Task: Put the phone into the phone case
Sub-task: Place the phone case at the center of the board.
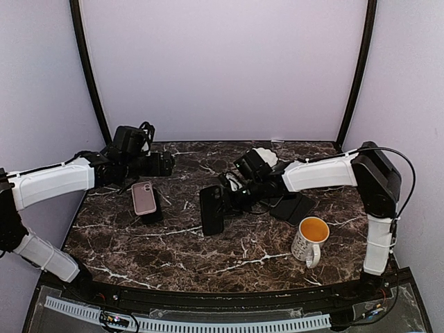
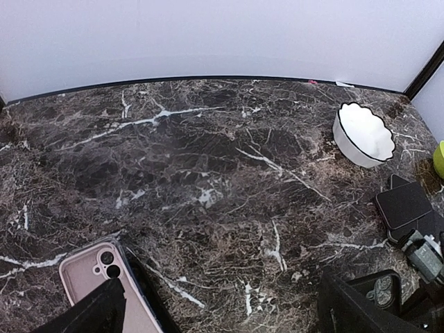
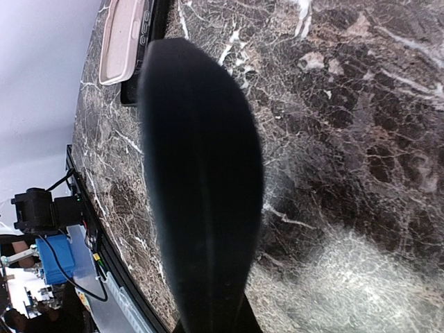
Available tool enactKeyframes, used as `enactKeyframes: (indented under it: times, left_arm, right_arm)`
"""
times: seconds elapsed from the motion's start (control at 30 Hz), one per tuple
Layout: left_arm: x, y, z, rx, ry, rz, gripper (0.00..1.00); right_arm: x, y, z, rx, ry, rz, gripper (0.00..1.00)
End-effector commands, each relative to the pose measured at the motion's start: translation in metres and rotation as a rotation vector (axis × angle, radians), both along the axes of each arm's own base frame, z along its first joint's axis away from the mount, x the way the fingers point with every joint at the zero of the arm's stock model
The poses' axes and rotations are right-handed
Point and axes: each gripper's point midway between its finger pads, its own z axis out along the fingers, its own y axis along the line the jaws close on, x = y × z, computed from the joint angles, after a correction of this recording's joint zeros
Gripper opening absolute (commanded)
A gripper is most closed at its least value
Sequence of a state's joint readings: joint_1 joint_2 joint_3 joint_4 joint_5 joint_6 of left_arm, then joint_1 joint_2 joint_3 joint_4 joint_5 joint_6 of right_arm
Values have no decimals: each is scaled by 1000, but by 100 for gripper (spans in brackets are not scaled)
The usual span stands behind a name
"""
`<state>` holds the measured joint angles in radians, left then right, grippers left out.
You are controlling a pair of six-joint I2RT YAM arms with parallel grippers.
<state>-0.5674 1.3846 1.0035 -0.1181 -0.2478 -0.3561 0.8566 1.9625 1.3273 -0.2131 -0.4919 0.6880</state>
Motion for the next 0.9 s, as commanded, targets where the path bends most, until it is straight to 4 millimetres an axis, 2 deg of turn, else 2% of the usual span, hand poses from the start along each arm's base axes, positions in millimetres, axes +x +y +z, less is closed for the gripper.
enactKeyframes:
  times: [0.0,0.23,0.4,0.57,0.87]
  left_arm:
    - [0,5,14,3,-56,-2,99]
    - [0,5,7,14,-44,1,99]
    - [0,4,3,13,-33,-2,99]
    - [1,4,-1,17,-23,1,98]
    - [0,0,-2,7,-19,-21,98]
  right_arm:
    - [-2,13,-1,60,22,2,0]
    - [-5,-6,-42,-49,68,-40,0]
    - [-3,-22,-61,-126,61,-100,6]
    - [0,-37,-71,-209,30,-125,30]
    - [13,-54,-71,-342,-55,-146,38]
